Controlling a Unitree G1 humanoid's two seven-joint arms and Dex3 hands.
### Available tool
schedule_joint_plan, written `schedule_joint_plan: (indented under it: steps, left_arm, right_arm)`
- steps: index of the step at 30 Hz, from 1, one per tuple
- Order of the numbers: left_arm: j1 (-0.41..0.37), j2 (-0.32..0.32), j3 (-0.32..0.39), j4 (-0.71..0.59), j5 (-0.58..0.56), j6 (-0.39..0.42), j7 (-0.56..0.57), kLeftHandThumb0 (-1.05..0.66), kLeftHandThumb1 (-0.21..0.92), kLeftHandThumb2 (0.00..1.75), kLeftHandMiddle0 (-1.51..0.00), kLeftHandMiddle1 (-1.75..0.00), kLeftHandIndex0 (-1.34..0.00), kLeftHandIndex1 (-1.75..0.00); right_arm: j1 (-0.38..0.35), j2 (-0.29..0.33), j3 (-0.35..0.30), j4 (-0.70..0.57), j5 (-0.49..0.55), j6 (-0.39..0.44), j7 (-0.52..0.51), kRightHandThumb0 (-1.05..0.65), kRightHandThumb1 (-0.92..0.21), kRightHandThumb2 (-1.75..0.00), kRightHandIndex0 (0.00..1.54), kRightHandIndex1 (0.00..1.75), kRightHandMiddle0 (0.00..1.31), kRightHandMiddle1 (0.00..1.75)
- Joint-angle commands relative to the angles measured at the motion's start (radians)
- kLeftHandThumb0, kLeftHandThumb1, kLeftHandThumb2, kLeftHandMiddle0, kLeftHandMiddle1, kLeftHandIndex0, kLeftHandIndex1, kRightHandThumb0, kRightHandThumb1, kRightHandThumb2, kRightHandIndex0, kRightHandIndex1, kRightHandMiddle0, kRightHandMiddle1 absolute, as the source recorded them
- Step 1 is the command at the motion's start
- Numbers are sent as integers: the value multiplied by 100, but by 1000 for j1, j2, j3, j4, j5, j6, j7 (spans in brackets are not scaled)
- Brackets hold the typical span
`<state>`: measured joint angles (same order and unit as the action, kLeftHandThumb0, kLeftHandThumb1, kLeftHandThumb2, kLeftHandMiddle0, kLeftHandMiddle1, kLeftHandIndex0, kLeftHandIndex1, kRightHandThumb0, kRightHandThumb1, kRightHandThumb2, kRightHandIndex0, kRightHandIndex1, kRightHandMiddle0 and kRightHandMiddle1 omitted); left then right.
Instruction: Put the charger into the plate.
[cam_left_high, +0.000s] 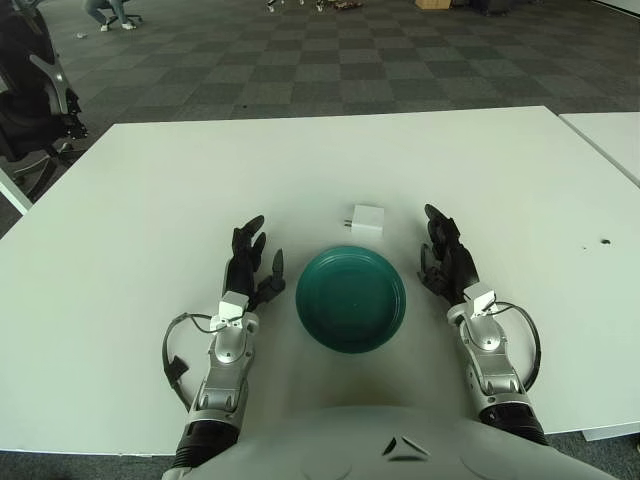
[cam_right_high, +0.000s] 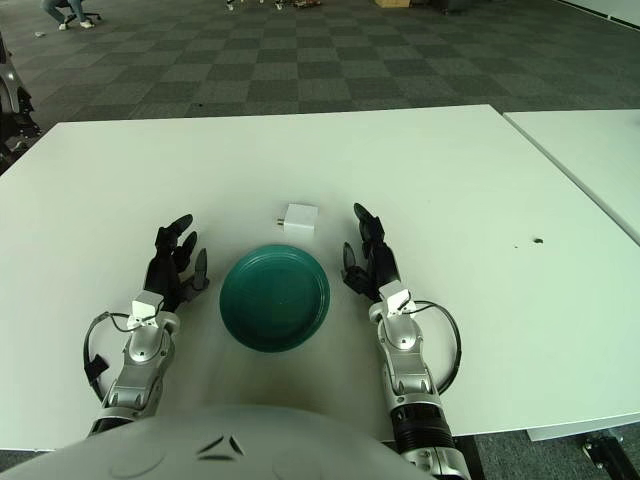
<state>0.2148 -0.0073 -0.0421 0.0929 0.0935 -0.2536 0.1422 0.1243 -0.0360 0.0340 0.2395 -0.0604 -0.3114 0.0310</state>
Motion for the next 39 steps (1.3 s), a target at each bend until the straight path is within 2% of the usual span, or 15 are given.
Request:
schedule_joint_plan:
  steps: [1, 6, 10, 13, 16, 17, 20, 22, 26, 32, 36, 39]
  left_arm:
    - [-39, 22, -2, -91, 30, 94, -19, -78, 92, 86, -38, -3, 0, -88]
    - [-107, 45, 10, -150, 37, 140, -31, -78, 92, 86, -41, -5, 0, -87]
    - [-219, 69, 20, -182, 60, 176, -30, -76, 92, 85, -44, -6, 0, -88]
    - [-276, 100, 8, -169, 132, 153, -13, -76, 92, 83, -44, -7, 0, -87]
    - [-365, 158, -12, -19, 229, 59, 35, -80, 92, 81, -42, -6, 0, -84]
    - [-421, 200, -35, 63, 285, 19, 51, -81, 92, 81, -42, -6, 0, -83]
    - [-526, 278, -84, 215, 388, -52, 73, -91, 92, 74, -40, -6, 0, -88]
    - [-566, 321, -114, 252, 441, -67, 60, -95, 92, 72, -39, -5, 0, -92]
    - [-692, 415, -242, 364, 610, -66, -5, -102, 92, 64, -35, -3, 0, -105]
    - [-776, 424, -318, 464, 667, -72, -37, -105, 92, 48, -30, -1, 0, -108]
    - [-847, 399, -386, 577, 718, -89, -18, -105, 92, 44, -31, -1, -1, -111]
    - [-883, 394, -407, 629, 726, -106, -11, -105, 92, 43, -31, -2, -2, -112]
  right_arm:
    - [94, 34, 28, 192, -6, 138, 0, -79, -92, -82, 7, 2, 0, 42]
    - [83, 44, 34, 203, -13, 137, -9, -80, -92, -81, 11, 3, 0, 45]
    - [81, 50, 38, 203, -13, 136, -9, -81, -92, -80, 13, 4, 0, 47]
    - [82, 51, 40, 201, -11, 134, -8, -81, -92, -80, 14, 4, 0, 47]
    - [79, 56, 42, 205, -11, 133, -11, -81, -92, -80, 15, 4, 0, 47]
    - [78, 57, 42, 208, -10, 131, -11, -81, -92, -80, 15, 4, 0, 47]
    - [72, 61, 43, 219, -10, 126, -13, -80, -92, -80, 17, 5, 0, 47]
    - [69, 64, 43, 226, -9, 123, -14, -80, -92, -80, 17, 5, 0, 47]
    - [62, 68, 43, 239, -7, 118, -13, -80, -92, -80, 18, 4, 0, 48]
    - [52, 75, 45, 263, -12, 114, -22, -81, -92, -80, 18, 4, 0, 48]
    - [43, 83, 47, 290, -16, 109, -30, -82, -92, -80, 18, 4, 0, 48]
    - [38, 90, 50, 301, -18, 106, -35, -82, -92, -80, 18, 4, 0, 48]
